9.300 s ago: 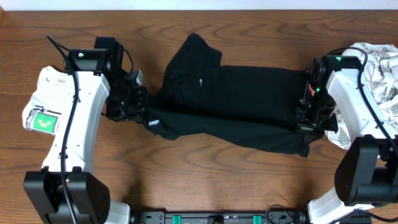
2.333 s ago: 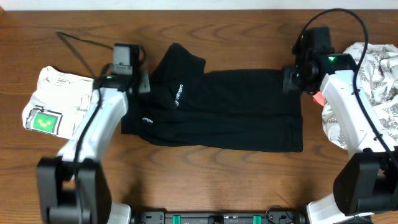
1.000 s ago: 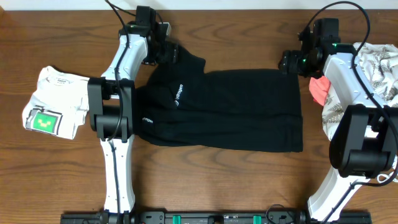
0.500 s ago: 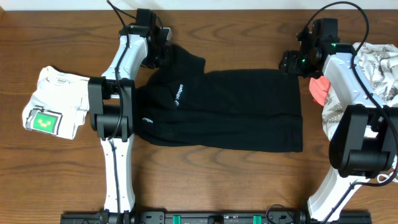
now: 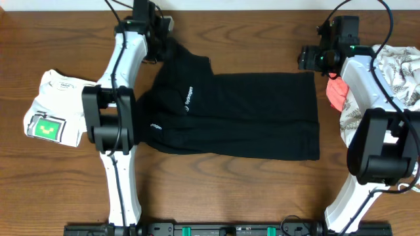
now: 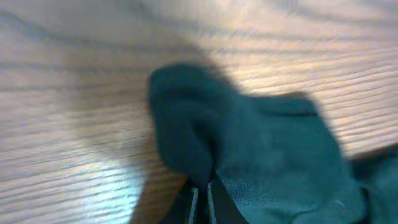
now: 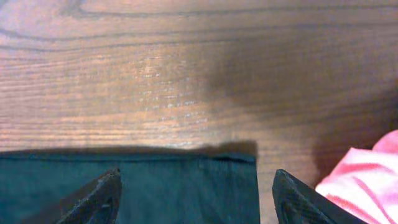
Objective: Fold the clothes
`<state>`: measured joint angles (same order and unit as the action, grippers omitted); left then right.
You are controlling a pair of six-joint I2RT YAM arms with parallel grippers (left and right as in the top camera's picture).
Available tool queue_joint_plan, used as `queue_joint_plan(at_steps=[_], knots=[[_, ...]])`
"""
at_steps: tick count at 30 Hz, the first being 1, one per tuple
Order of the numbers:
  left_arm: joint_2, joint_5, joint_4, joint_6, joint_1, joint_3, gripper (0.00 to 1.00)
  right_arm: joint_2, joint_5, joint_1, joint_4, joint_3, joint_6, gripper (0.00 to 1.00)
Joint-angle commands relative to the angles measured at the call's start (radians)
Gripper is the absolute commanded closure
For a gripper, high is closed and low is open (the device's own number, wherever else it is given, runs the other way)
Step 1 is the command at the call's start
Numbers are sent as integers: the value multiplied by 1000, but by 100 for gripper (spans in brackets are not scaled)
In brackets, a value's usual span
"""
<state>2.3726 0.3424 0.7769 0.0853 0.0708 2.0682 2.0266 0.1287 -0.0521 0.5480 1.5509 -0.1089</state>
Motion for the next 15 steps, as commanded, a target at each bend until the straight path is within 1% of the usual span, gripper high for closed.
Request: queue_joint_plan(at_steps=[1,9,15], knots=[[-41,13,2,-28,-5,9,93,60,-13,-14,-23,18,19,24],[-41,18,8,-42,-5,9,93,156,-13,-32,-98,18,21,24],[-41,17,8,-42,-5,9,93,193,-8,-33,-119,18,21,25]])
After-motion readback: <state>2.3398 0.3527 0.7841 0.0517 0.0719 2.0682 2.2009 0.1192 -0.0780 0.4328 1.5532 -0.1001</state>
